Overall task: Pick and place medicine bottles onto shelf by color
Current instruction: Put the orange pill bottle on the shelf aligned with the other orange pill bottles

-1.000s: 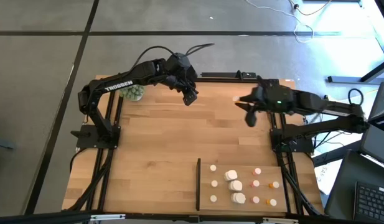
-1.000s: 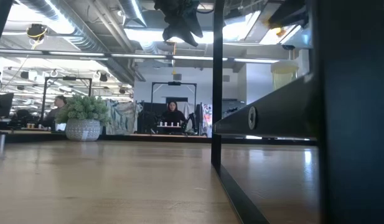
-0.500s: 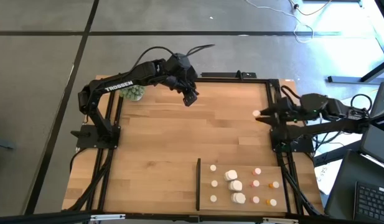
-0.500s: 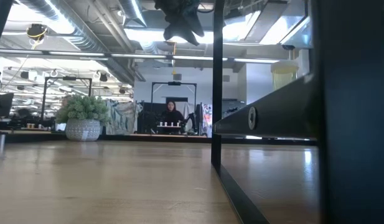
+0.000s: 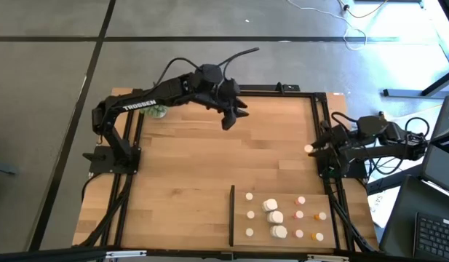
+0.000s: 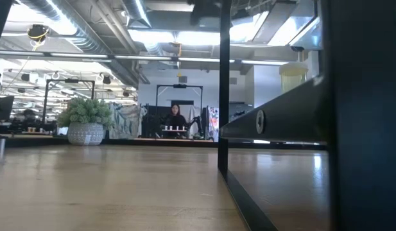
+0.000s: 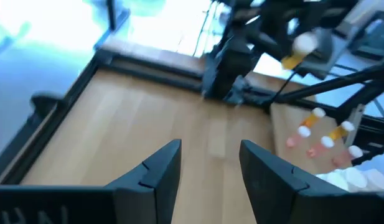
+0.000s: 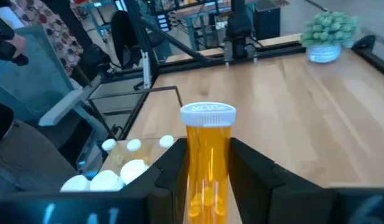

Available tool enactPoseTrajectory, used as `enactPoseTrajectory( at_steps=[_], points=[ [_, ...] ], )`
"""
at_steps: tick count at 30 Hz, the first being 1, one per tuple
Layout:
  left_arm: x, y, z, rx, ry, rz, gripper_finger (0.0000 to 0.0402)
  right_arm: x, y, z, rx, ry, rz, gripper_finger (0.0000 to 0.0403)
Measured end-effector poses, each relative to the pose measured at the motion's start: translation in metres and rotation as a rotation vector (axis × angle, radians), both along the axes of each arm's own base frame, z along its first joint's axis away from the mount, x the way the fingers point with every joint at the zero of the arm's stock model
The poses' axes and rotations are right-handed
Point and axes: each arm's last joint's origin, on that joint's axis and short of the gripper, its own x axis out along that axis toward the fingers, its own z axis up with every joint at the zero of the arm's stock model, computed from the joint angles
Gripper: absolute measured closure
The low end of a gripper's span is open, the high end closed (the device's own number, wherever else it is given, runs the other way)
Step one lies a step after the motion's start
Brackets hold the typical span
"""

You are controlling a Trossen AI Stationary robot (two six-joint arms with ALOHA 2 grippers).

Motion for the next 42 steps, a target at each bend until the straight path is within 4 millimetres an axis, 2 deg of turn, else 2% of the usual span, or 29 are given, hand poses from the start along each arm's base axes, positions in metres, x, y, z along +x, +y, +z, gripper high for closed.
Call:
enactPoseTrajectory(
  at_steps=[5,9,15,22,27,33,38,42],
  points=[
    [0.007,-0.015,0.008,0.051,-0.080,-0.053,0.0246,0.000,0.001,-0.008,0.032,-0.013,0.028,0.0299],
    [0.010,-0.022,0.013,0.063,-0.132,-0.071,0.0246,-0.001,0.002,-0.007,0.038,-0.037,0.055,0.0299],
    [0.012,-0.026,0.040,0.081,-0.217,-0.101,0.0246,-0.001,0.003,-0.006,0.049,-0.044,0.096,0.0299],
    [0.030,-0.032,0.057,0.115,-0.223,-0.199,0.0246,-0.001,0.003,-0.005,0.050,-0.049,0.086,0.0299],
    [0.052,-0.041,0.040,0.134,-0.101,-0.271,0.0246,-0.001,0.002,-0.004,0.048,-0.058,0.070,0.0299],
    [0.081,-0.055,0.014,0.135,-0.064,-0.313,0.0246,-0.001,0.002,-0.007,0.047,-0.030,0.080,0.0299],
    [0.109,-0.059,-0.022,0.128,-0.007,-0.309,0.0246,-0.002,0.005,-0.006,0.066,-0.030,0.178,0.0299],
    [0.128,-0.064,-0.042,0.124,-0.032,-0.325,0.0246,-0.007,0.008,-0.006,0.080,-0.048,0.303,0.0299]
  ],
)
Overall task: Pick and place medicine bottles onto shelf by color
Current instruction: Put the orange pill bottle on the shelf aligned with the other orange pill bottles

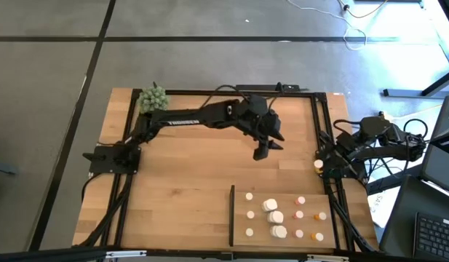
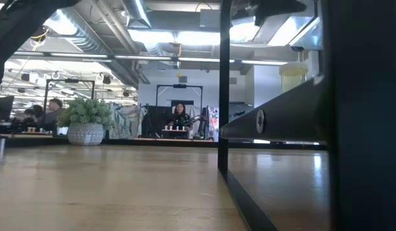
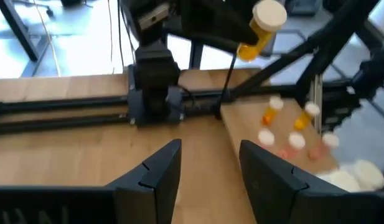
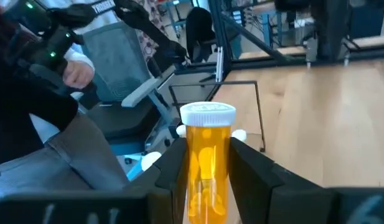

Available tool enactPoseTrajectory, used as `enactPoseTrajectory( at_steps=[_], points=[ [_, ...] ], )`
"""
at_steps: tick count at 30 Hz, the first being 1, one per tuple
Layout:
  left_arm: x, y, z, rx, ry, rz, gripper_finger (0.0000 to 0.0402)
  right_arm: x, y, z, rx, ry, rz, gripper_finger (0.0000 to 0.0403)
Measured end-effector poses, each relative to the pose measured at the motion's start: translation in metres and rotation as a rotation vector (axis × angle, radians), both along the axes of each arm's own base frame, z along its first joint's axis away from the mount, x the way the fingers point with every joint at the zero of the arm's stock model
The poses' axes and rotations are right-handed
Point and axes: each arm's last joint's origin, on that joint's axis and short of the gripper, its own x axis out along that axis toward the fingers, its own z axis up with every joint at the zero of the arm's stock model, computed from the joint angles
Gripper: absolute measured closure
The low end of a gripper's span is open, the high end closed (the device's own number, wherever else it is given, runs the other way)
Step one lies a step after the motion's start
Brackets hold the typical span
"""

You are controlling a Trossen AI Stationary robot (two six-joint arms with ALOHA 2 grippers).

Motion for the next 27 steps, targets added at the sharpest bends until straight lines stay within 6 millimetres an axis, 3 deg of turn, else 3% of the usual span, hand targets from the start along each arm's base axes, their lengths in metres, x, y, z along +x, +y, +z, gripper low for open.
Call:
enactPoseTrajectory(
  at_steps=[5,10,19,27],
  points=[
    [0.009,-0.008,-0.006,-0.051,-0.027,0.006,0.0246,-0.011,0.000,-0.005,-0.013,-0.046,0.045,0.0299],
    [0.009,-0.010,-0.005,-0.053,-0.031,0.051,0.0246,-0.022,0.002,-0.021,0.086,-0.045,0.129,0.0299],
    [0.010,-0.010,-0.001,-0.098,-0.058,0.067,0.0246,-0.011,0.005,-0.052,0.082,0.072,0.206,0.0299],
    [0.011,-0.015,0.003,-0.088,-0.097,0.047,0.0246,-0.008,0.004,-0.055,0.075,0.067,0.173,0.0299]
  ],
)
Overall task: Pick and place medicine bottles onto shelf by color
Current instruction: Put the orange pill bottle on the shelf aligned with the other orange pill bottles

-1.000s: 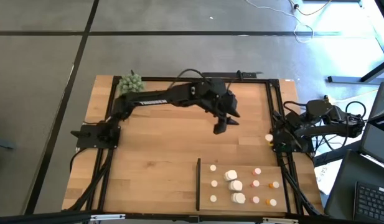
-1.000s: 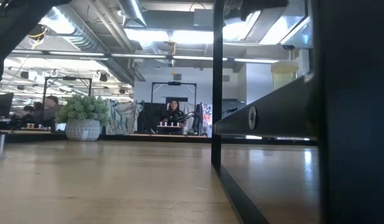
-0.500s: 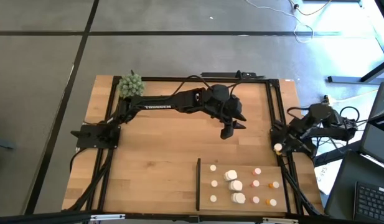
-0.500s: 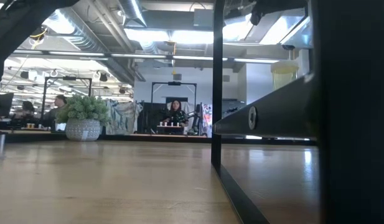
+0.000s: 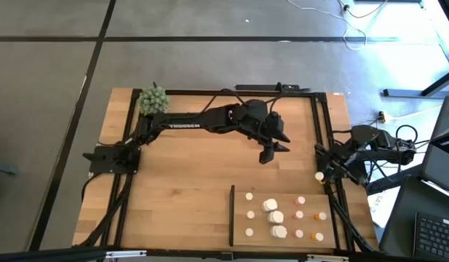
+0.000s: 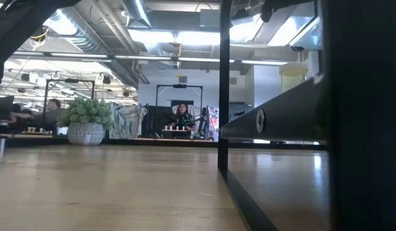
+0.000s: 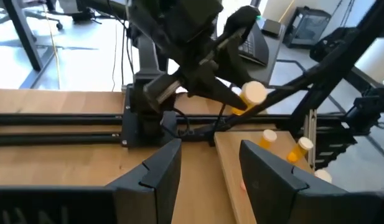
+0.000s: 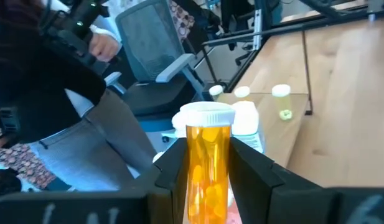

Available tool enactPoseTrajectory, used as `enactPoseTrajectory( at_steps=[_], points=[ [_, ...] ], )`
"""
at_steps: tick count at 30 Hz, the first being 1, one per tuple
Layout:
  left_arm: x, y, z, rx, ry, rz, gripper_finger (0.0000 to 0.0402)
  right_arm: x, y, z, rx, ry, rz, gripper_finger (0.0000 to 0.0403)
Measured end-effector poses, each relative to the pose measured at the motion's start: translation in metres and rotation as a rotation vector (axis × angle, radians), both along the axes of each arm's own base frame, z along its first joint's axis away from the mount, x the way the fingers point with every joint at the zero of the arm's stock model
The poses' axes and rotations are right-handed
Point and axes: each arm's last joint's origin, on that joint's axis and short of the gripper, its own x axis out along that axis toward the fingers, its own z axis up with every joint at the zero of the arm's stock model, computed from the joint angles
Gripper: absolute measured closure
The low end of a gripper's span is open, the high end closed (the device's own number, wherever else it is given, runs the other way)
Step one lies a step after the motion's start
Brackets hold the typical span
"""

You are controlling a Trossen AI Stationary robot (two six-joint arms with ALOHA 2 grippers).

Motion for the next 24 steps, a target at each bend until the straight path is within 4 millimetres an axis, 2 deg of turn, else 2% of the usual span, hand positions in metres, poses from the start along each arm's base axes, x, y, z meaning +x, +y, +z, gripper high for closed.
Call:
enactPoseTrajectory(
  at_steps=[6,16,24],
  points=[
    [0.002,-0.006,0.006,0.050,-0.076,-0.022,0.0246,0.001,-0.001,0.000,-0.002,0.005,-0.030,0.0299],
    [0.002,0.002,0.015,0.055,-0.164,-0.003,0.0246,0.001,-0.002,-0.001,0.001,0.020,-0.090,0.0299],
    [0.014,-0.010,-0.013,0.119,-0.076,-0.042,0.0246,0.005,-0.006,0.001,0.025,0.041,-0.267,0.0299]
  ],
)
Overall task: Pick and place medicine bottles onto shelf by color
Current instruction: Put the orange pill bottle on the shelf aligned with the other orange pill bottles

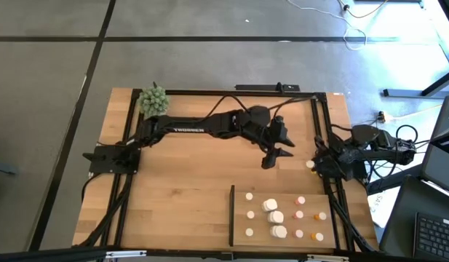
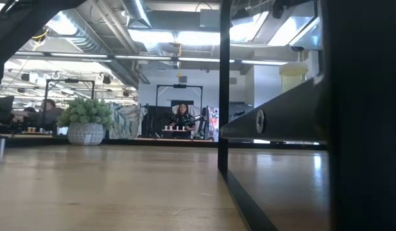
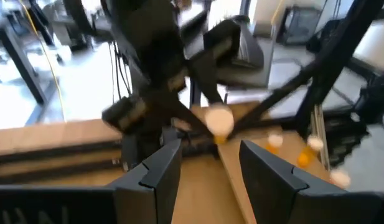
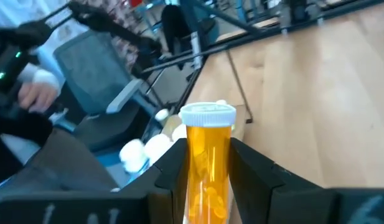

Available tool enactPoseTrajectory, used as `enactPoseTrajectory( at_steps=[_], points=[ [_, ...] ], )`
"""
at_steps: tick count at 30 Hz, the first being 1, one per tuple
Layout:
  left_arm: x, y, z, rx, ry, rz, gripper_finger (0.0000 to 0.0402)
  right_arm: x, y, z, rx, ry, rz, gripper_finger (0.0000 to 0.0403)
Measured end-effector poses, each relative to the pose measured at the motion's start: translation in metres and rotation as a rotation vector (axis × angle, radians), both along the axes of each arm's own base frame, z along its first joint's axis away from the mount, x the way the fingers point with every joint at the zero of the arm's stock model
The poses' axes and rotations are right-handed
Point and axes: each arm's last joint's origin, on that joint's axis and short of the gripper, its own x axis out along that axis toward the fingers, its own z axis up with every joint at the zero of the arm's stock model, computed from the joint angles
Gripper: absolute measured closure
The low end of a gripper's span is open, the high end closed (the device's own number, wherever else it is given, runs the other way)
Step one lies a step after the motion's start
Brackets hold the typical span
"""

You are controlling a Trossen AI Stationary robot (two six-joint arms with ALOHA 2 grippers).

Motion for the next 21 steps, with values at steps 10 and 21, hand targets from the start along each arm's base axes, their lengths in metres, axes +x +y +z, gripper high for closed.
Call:
enactPoseTrajectory(
  at_steps=[10,21],
  points=[
    [0.000,0.005,-0.008,-0.019,0.060,0.010,0.0246,0.003,-0.001,0.011,-0.003,-0.123,-0.045,0.0299],
    [0.005,0.009,-0.017,-0.115,0.091,0.036,0.0246,0.005,-0.005,0.025,-0.173,-0.334,-0.184,0.0299]
  ],
)
